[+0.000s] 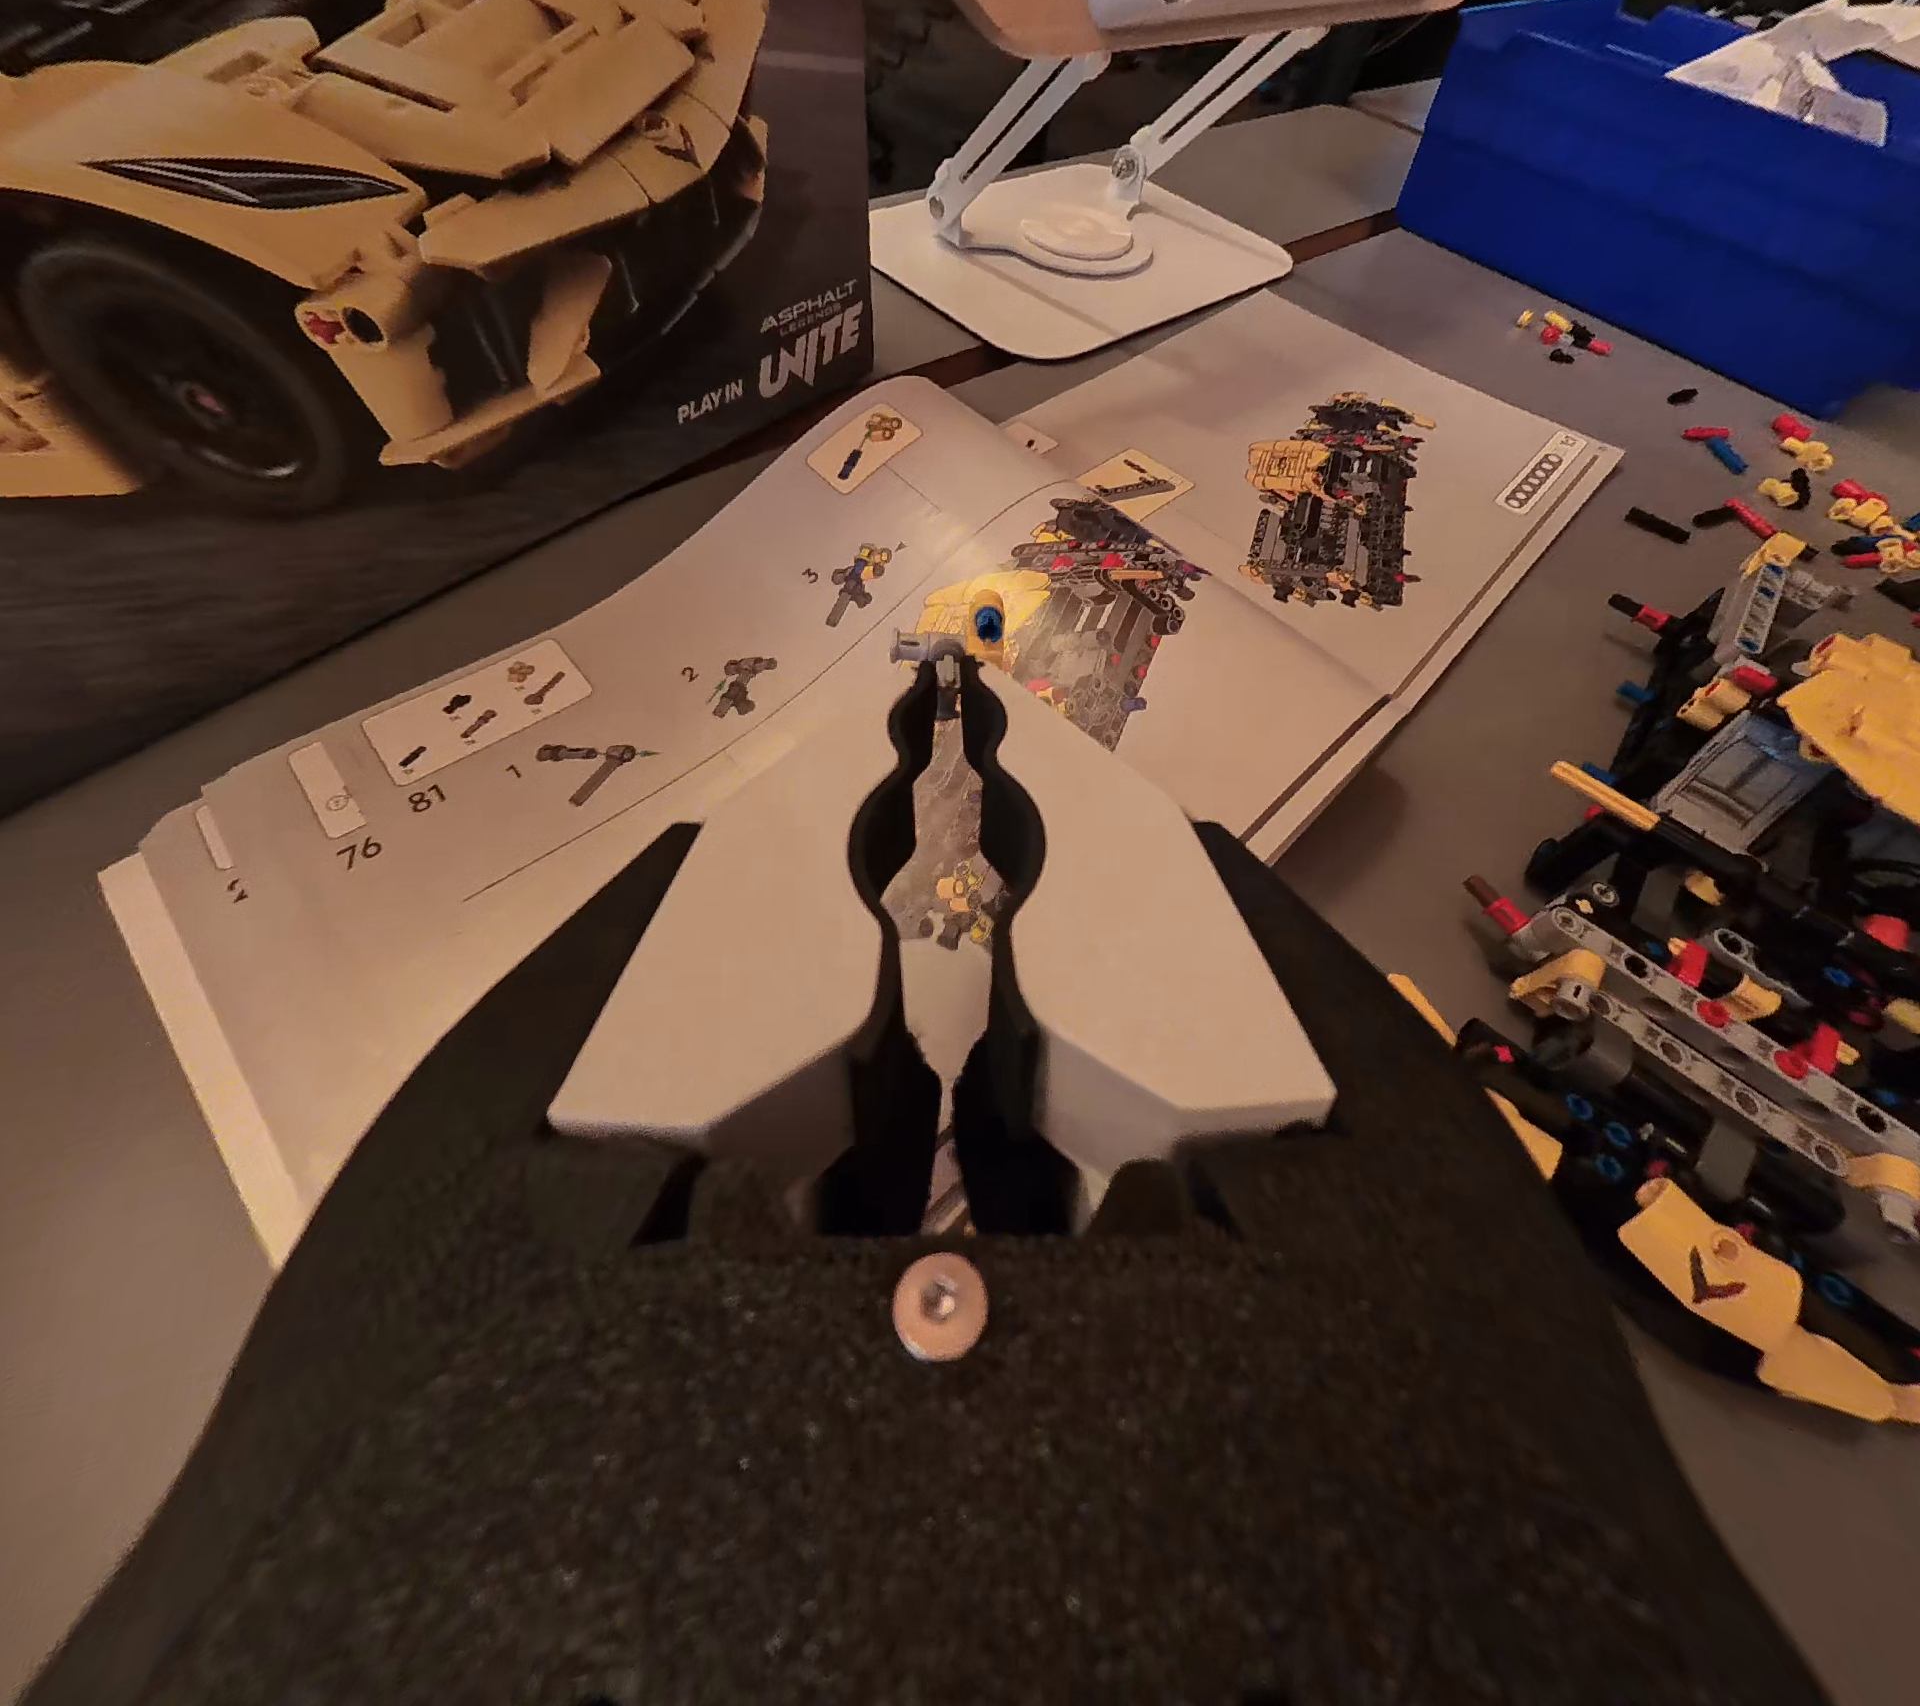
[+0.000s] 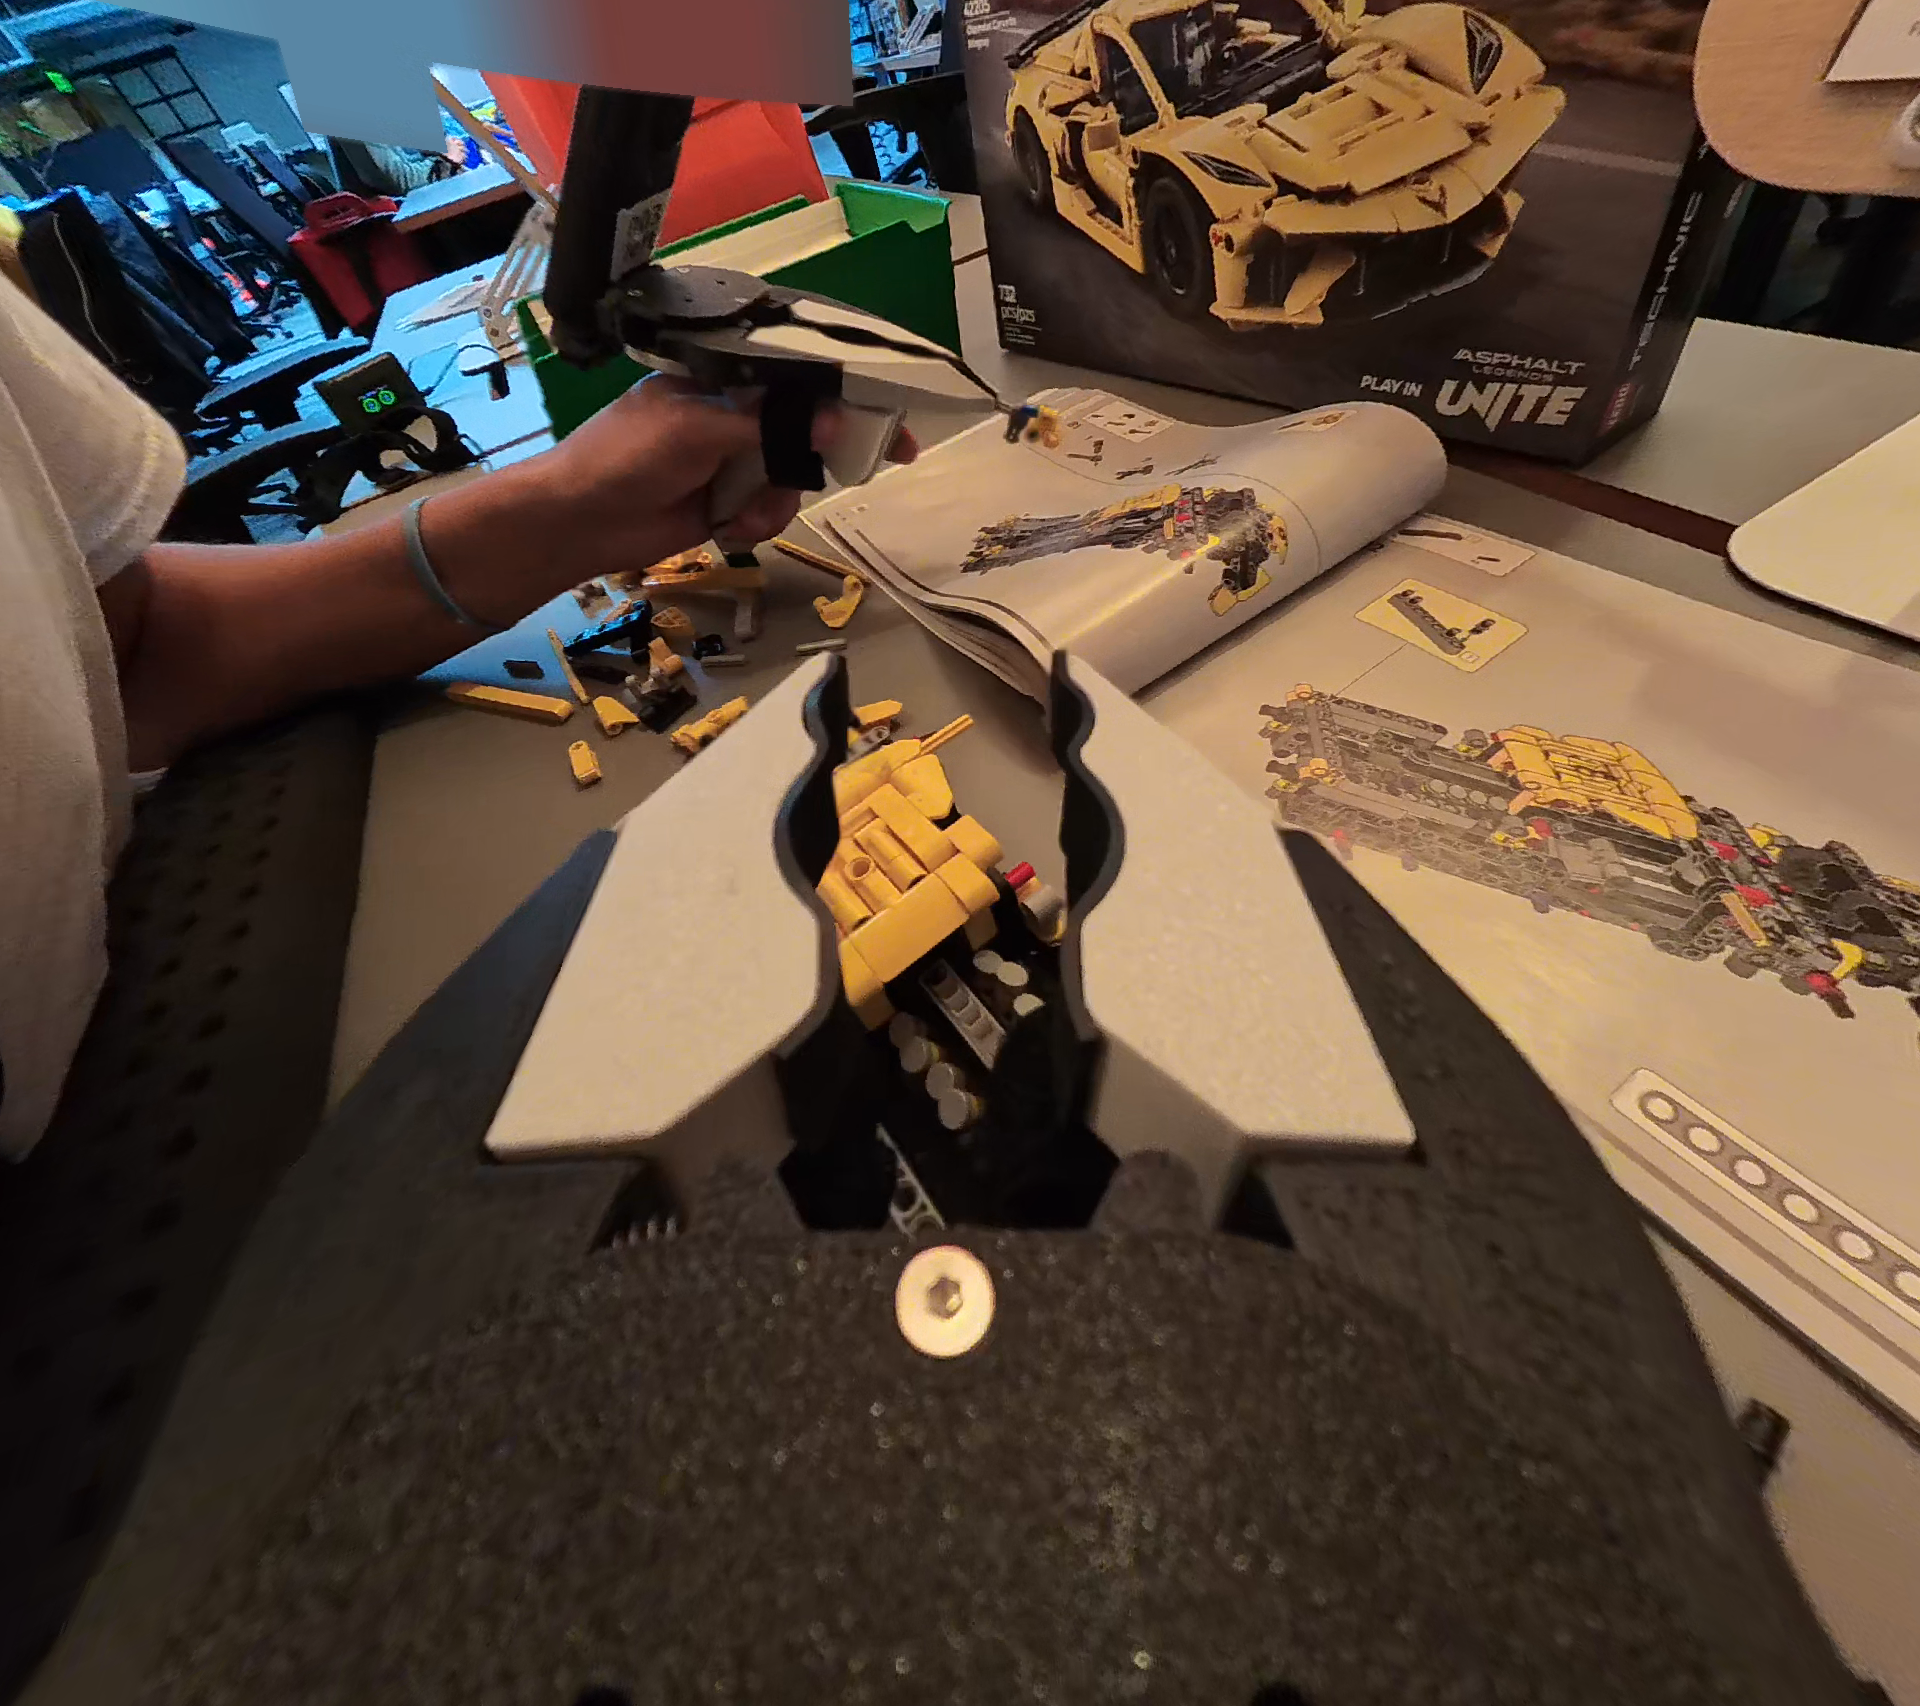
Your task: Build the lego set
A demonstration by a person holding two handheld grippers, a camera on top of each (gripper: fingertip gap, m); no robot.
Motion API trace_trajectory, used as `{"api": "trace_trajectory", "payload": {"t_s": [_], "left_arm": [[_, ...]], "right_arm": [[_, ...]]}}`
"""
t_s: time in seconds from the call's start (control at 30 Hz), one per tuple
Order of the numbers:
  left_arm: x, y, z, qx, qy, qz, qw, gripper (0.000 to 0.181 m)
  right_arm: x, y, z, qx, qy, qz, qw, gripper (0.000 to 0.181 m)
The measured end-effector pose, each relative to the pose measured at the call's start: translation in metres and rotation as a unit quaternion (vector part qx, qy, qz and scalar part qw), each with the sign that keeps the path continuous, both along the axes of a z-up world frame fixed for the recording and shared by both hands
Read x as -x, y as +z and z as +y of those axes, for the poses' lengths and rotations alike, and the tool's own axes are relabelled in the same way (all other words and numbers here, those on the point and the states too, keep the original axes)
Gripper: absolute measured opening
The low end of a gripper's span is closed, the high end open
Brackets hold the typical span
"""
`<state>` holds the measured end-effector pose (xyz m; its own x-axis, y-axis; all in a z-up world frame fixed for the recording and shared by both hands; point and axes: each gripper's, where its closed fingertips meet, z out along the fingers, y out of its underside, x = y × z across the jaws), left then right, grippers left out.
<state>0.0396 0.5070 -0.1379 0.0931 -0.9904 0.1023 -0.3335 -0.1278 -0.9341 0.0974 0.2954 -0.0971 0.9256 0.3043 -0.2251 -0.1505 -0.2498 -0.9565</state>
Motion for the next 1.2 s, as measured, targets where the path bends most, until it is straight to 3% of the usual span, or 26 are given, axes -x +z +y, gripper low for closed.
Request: {"api": "trace_trajectory", "payload": {"t_s": [0.13,0.33,0.67,1.2], "left_arm": [[0.016,0.007,0.017,-0.035,0.004,0.016,0.999,0.004],[0.023,0.007,0.017,0.015,-0.021,0.001,1.000,0.004],[0.041,0.012,0.044,-0.046,0.004,0.024,0.999,0.004],[0.040,0.008,0.035,-0.029,-0.026,0.029,0.999,0.004]], "right_arm": [[0.006,0.002,0.000,-0.010,0.013,-0.002,1.000,0.041],[0.008,-0.008,0.002,0.003,0.012,-0.042,0.999,0.040],[0.004,-0.011,0.002,0.006,0.007,-0.037,0.999,0.038],[0.004,-0.016,0.002,0.017,0.010,-0.033,0.999,0.038]]}}
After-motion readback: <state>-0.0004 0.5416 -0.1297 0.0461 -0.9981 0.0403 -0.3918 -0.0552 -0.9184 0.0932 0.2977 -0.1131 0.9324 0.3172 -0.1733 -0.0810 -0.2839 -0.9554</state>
